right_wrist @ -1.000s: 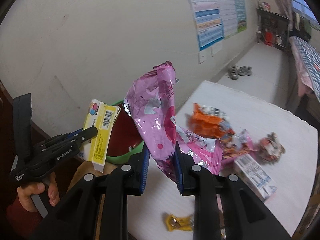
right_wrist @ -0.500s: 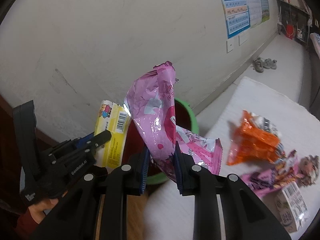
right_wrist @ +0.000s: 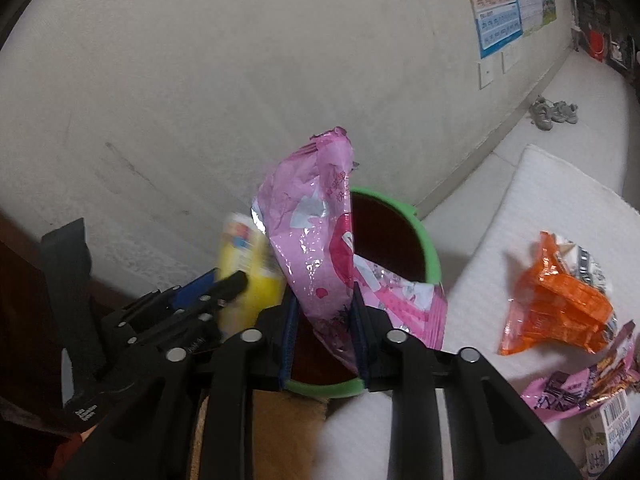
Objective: Collect trash
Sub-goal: 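Carry both items over the green bin and open both tools to drop them, then move both tools back to the table and close the left on a yellow candy wrapper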
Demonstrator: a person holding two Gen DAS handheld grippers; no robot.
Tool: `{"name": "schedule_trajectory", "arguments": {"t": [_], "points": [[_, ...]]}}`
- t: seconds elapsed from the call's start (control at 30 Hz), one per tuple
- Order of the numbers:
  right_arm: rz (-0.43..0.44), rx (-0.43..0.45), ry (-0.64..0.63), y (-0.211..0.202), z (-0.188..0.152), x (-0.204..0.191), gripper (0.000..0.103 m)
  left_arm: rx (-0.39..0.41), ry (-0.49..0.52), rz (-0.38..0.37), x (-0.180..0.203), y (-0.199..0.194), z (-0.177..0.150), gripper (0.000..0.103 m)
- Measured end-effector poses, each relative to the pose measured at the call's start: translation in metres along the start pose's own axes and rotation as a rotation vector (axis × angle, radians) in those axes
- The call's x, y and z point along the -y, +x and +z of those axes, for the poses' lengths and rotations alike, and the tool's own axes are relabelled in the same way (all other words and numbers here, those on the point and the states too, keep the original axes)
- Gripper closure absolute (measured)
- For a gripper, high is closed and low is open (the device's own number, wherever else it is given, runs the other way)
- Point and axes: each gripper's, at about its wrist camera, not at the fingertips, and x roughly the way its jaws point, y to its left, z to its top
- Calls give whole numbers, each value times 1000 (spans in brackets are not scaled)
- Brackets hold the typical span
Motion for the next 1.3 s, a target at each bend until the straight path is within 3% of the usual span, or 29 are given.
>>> {"name": "schedule_trajectory", "arguments": {"t": [0.17, 0.5, 0.73, 0.83, 1.03, 1.07, 1.3], "points": [[6, 19, 6, -1, 0, -1, 57, 10, -19, 15, -5, -3, 0, 54], [-24, 98, 10, -60, -29, 16, 56, 15, -12, -14, 13, -20, -12, 53], [-165, 148, 7, -127, -69, 61, 46, 4, 71, -96, 61, -38, -34, 47], [-232, 134, 56, -150, -94, 90, 37, -29, 131, -151, 89, -42, -55, 47], [-303, 112, 194, -179, -155, 142, 37, -143, 342, -303, 156, -46, -116, 37], [-312, 104, 210, -181, -164, 147, 37, -163, 416, -324, 173, -47, -132, 37], [-353, 65, 268, -187, -213, 169, 37, -284, 671, -352, 230, -29, -202, 38]]}}
